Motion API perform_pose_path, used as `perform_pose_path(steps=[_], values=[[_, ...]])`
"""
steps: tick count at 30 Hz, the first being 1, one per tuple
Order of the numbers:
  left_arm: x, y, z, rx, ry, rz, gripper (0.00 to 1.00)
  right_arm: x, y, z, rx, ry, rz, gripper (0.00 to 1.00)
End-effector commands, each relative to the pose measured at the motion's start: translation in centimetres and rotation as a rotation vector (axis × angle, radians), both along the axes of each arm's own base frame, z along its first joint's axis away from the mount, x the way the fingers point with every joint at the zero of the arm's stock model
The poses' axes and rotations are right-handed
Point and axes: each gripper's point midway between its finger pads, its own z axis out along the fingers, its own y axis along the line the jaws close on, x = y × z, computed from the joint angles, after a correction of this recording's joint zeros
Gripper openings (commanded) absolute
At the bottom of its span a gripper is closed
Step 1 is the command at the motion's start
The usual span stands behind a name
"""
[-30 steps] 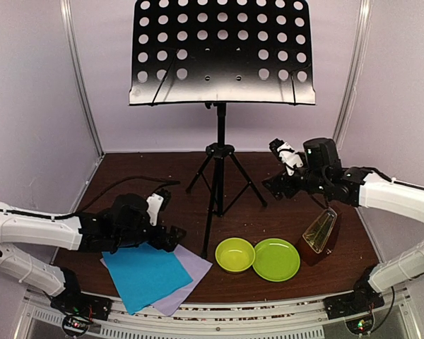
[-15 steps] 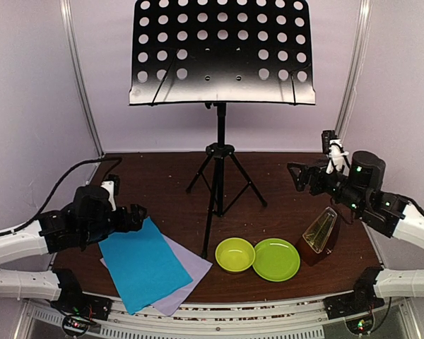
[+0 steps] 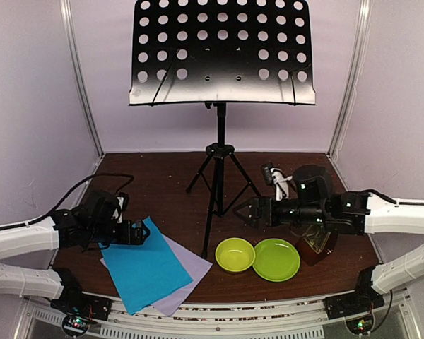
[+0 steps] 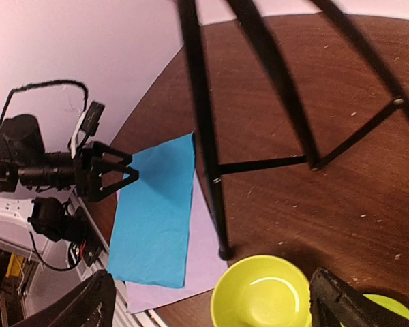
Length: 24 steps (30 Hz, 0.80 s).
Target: Set up the instrument practice props
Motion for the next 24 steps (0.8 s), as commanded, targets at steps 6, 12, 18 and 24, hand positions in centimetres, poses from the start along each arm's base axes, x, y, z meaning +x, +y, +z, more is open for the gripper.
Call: perform_pose_path(steps=[6,12,18,24], values=[[-1.8,1.6,-3.7,-0.025,0.104,0.039,0.98,-6.9,8.9,-1.7,-0.1,0.132,0.212,0.94],[-2.1,1.3,-5.2,-0.068,0.127,0.045,0.98,-9.8,12.1,-3.9,-0.199,0.143,0.303,0.84],[-1.7,0.6,-6.5,-0.084,0.147,0.055,0.97,-11.0,14.1,-8.2,-0.279,0.224,0.35,0.7],[-1.4,0.5,-7.4,-0.095,0.157,0.074,0.96,-10.4,15.1,-10.8,-0.317,0.258,0.316,0.51]])
